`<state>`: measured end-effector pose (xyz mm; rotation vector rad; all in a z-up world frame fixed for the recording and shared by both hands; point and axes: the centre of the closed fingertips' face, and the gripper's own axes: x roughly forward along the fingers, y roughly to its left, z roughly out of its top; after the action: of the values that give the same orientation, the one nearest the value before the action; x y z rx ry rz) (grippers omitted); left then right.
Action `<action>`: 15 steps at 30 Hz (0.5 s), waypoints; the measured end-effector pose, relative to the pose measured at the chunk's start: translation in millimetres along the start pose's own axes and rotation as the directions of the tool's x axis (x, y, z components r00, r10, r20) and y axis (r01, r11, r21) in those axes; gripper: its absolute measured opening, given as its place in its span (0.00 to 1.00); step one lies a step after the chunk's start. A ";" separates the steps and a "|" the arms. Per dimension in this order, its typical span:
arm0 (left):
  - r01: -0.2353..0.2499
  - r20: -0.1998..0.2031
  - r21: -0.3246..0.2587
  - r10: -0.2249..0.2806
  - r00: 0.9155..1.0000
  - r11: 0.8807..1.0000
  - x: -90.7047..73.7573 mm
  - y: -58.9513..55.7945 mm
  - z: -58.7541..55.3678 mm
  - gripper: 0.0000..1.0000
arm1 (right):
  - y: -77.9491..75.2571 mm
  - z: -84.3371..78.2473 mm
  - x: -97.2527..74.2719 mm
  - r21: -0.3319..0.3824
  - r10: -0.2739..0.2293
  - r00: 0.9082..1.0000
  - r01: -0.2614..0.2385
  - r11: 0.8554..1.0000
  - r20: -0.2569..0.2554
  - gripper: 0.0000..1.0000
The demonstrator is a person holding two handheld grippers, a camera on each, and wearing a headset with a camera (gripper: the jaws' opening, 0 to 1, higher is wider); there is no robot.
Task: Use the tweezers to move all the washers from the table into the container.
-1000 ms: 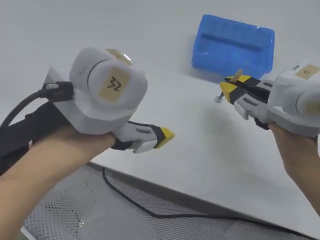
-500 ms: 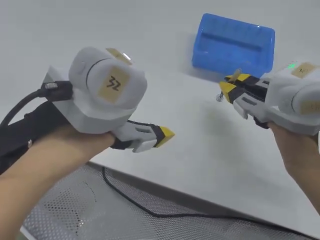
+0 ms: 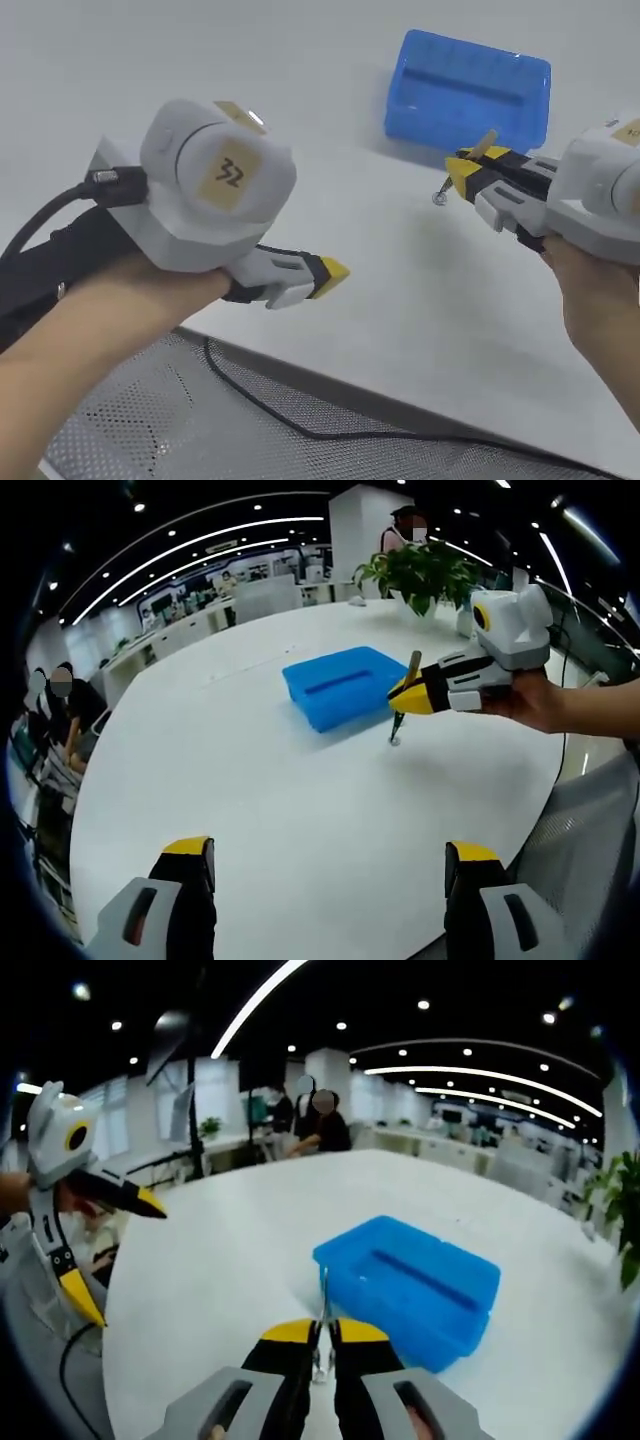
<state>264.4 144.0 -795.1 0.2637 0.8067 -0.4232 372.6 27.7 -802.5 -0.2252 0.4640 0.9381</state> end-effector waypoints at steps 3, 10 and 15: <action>0.000 -0.002 0.002 0.000 1.000 1.000 -0.1 -0.6 -0.3 0.97 | -0.2 0.3 -0.7 -0.006 -0.007 1.000 0.007 1.000 0.002 0.03; -0.001 -0.005 0.002 0.001 1.000 1.000 -0.2 -1.8 -1.1 0.97 | -0.3 0.1 -4.1 -0.035 -0.009 1.000 0.009 0.999 -0.013 0.03; 0.000 -0.005 0.002 0.000 1.000 1.000 0.2 -2.0 -1.2 0.97 | -0.8 -1.9 -3.6 -0.036 -0.009 1.000 0.008 0.999 -0.023 0.03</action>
<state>262.8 142.6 -796.2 0.2665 0.8112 -0.4232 370.9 24.0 -802.5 -0.2708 0.4675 0.9369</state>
